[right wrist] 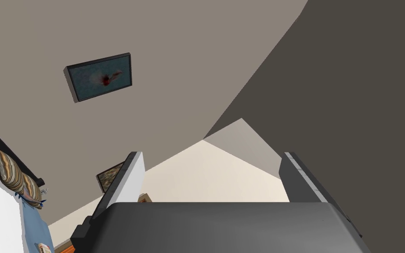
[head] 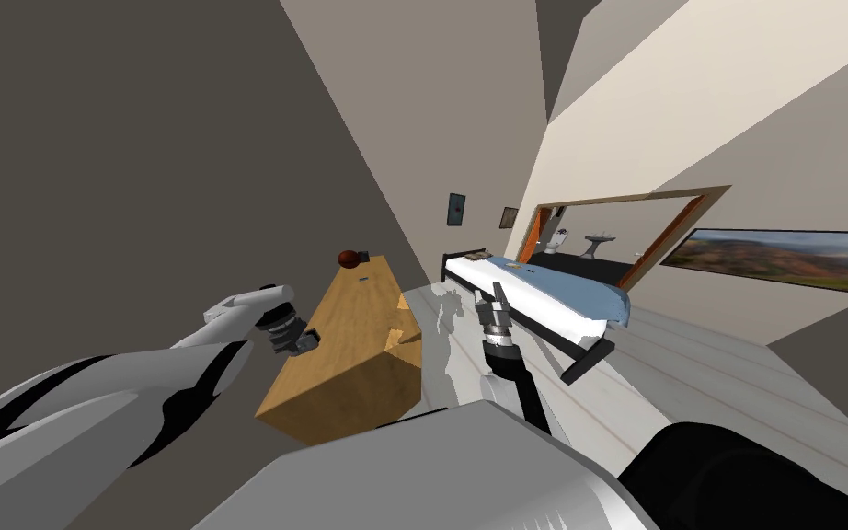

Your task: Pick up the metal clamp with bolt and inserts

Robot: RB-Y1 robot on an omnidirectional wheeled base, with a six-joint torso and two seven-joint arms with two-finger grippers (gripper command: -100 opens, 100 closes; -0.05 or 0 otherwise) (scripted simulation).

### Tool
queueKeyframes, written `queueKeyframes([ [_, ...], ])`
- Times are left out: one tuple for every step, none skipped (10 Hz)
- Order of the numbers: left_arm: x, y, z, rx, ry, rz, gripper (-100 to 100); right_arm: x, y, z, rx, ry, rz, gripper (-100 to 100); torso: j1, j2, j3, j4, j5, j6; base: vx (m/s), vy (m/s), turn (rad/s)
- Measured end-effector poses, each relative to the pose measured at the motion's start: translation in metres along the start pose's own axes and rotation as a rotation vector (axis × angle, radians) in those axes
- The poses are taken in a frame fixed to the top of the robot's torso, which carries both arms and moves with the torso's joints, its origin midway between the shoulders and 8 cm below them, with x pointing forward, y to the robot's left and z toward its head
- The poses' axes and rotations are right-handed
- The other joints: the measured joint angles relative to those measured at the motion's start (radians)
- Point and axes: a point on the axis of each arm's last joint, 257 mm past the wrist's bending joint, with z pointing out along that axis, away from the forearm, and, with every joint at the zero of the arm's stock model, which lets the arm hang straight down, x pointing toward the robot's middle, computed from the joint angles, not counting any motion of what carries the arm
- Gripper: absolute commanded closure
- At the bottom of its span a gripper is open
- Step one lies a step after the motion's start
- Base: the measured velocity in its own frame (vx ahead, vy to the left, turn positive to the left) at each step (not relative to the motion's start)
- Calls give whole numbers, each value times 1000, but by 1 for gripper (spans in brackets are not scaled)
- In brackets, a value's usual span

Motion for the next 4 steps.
queueKeyframes([
  [-1, -1, -5, -1, 1, -1, 100, 0, 0, 0, 0, 0, 0, 0, 0, 0, 0, 0, -1, 0, 0, 0, 0],
  [-2, 0, -8, 0, 1, 0, 100, 0, 0, 0, 0, 0, 0, 0, 0, 0, 0, 0, 0, 0, 0, 0, 0],
  [-2, -1, -14, -2, 3, -2, 100, 0, 0, 0, 0, 0, 0, 0, -1, 0, 0, 1, -1, 0, 0, 0, 0],
  [-2, -1, -15, -3, 4, -2, 0, 0, 0, 0, 0, 0, 0, 0, -1, 0, 0, 0, 0, 0, 0, 0, 0],
])
